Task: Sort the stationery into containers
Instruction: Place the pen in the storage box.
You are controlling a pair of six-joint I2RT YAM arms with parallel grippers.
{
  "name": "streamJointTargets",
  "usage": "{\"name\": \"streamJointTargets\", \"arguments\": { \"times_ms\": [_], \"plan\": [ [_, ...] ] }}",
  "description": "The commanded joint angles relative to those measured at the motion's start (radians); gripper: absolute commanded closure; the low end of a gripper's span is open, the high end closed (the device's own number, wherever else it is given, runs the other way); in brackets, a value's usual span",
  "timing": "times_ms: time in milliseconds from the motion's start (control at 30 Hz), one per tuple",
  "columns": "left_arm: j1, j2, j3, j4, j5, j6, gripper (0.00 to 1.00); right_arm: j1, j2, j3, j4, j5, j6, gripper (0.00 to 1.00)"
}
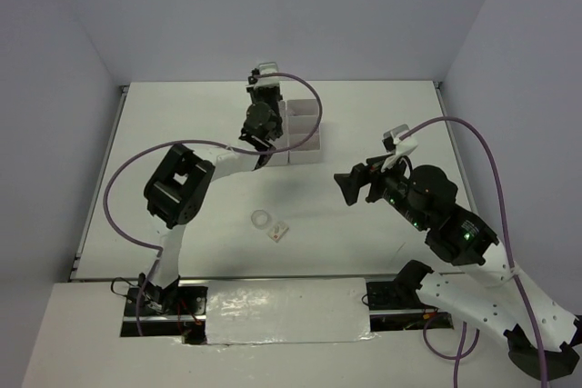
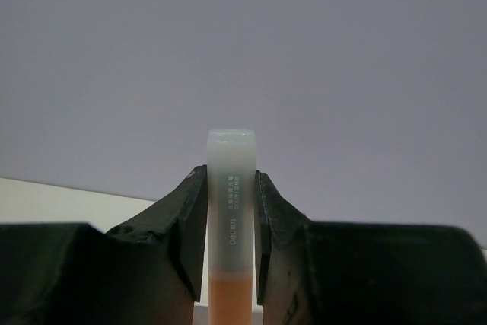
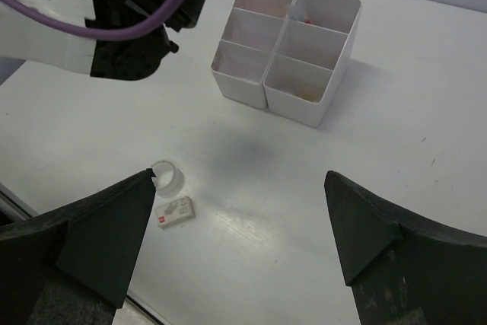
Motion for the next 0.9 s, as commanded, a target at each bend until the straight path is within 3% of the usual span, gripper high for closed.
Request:
{"name": "streamJointTargets", "arguments": {
  "times_ms": [0,133,700,867],
  "plan": [
    [0.056,-0.076,-0.055,0.0,0.114,-0.198,1.0,0.002,0.015,-0.002,0.032,-0.018,-0.014,0.0],
    [0.095,-0.096,-0.086,-0.044,0.203,-0.35,1.0,0.002,0.022,-0.005,0.03,-0.017,-0.014,0.0],
    [0.108,-0.045,-0.118,-0.035,0.231,-0.413,1.0,0.002,0.031,-0.005,0.029,-0.046,-0.018,0.0],
    [0.108,-0.031,-0.128,-0.032,0.231,-0.407,0.78,0.002,0.035,-0.002,0.027,-0.055,-0.021,0.0]
  ]
}}
